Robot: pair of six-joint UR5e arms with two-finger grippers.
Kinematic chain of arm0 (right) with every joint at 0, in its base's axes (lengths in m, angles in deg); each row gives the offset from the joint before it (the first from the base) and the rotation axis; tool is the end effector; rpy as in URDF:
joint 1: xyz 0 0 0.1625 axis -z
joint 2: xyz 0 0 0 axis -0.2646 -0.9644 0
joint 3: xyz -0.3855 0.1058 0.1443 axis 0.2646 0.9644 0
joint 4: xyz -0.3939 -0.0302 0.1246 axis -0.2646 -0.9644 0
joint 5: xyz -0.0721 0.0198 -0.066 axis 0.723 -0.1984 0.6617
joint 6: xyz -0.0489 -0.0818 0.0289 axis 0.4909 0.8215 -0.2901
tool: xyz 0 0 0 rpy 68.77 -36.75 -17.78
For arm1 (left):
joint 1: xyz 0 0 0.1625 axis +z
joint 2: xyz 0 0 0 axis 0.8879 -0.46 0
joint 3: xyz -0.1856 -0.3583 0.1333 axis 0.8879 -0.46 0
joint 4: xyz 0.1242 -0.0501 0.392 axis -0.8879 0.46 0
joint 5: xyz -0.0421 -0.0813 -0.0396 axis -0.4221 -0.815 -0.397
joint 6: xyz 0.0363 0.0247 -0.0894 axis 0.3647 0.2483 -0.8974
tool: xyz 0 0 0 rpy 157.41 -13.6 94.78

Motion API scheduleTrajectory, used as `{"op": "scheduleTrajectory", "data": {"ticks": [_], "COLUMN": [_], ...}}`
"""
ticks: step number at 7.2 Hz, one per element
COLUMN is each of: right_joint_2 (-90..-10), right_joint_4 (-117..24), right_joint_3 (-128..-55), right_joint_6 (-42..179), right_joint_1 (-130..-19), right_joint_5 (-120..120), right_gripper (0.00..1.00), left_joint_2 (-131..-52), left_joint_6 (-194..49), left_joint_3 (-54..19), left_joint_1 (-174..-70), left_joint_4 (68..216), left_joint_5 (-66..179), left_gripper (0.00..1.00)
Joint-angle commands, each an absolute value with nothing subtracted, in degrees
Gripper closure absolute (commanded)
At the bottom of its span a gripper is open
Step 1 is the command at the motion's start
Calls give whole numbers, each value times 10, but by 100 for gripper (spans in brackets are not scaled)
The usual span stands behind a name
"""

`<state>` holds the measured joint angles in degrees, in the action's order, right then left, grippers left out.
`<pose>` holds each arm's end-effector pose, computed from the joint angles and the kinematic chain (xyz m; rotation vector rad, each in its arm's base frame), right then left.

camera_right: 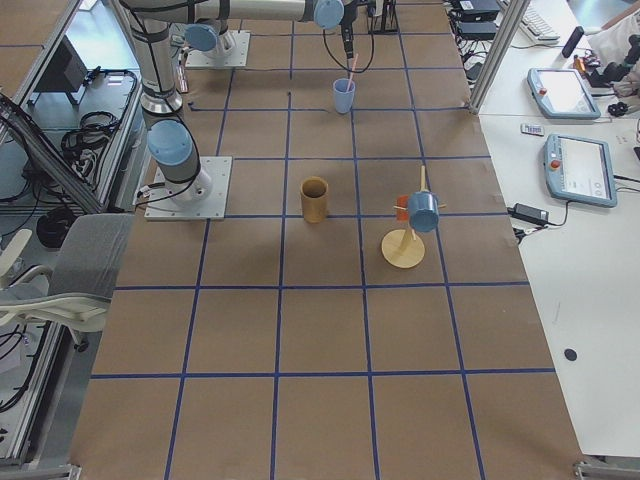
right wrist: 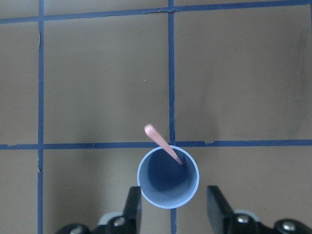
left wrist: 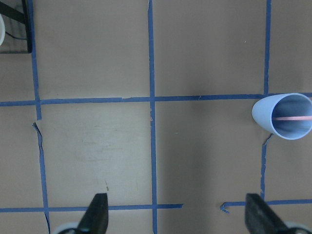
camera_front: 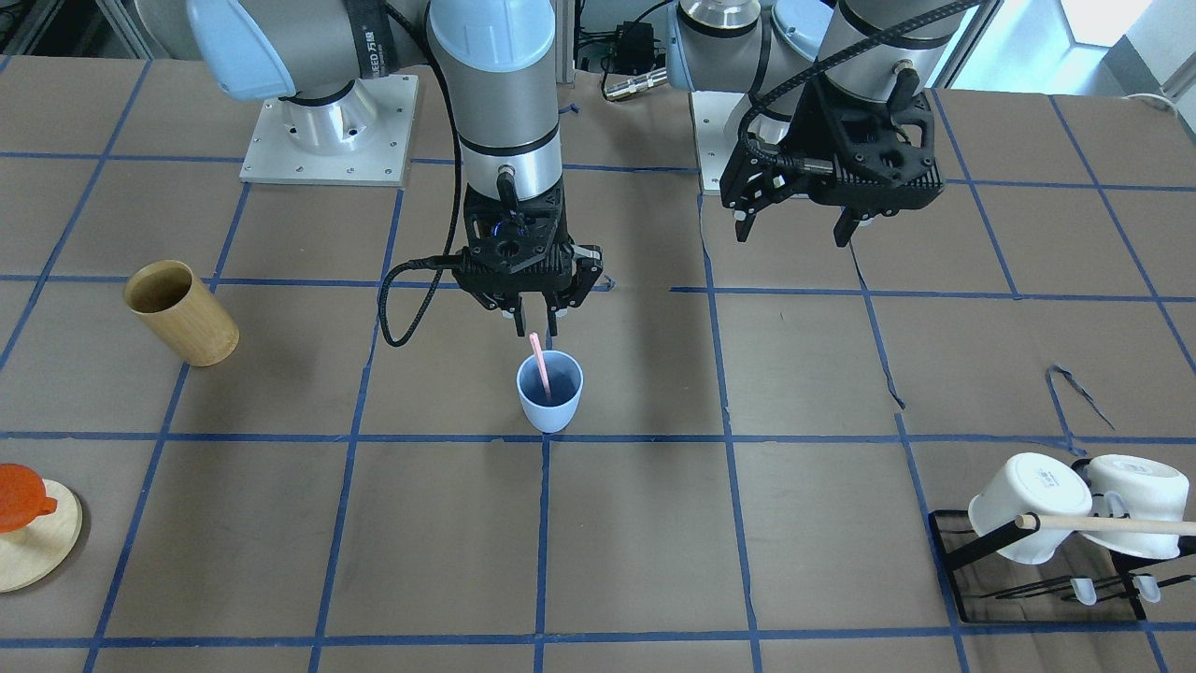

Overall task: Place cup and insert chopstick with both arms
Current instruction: 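Lower the chopstick into the blue cup and open the right gripper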

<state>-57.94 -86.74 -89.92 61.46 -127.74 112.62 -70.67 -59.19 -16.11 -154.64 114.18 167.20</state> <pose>0.3488 -0.4958 0.4127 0.0286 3.0313 -0.3245 -0.1518 -0.4832 0.5015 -0.0250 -3.1274 0.0657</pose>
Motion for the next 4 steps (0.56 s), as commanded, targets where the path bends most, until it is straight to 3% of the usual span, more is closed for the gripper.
{"op": "scheduleTrajectory", "data": {"ticks": [1,2,4], "right_joint_2": [-578,-578,-591], "right_joint_4": [-875,-861,-800], "right_joint_3": [-861,-832,-823], "right_joint_6": [617,626,760], "right_joint_1": [-1265,-1245,-1175], "right_joint_5": [1128,1129,1134], "right_gripper": [6,0,0], "left_joint_2": [-707,-707,-707], "left_joint_6": [-592,-592,-592], "left_joint_3": [-161,-161,-160], "left_joint_1": [-1546,-1546,-1546], "left_joint_4": [1142,1142,1142], "left_joint_5": [1672,1673,1673], "left_gripper": [0,0,0]}}
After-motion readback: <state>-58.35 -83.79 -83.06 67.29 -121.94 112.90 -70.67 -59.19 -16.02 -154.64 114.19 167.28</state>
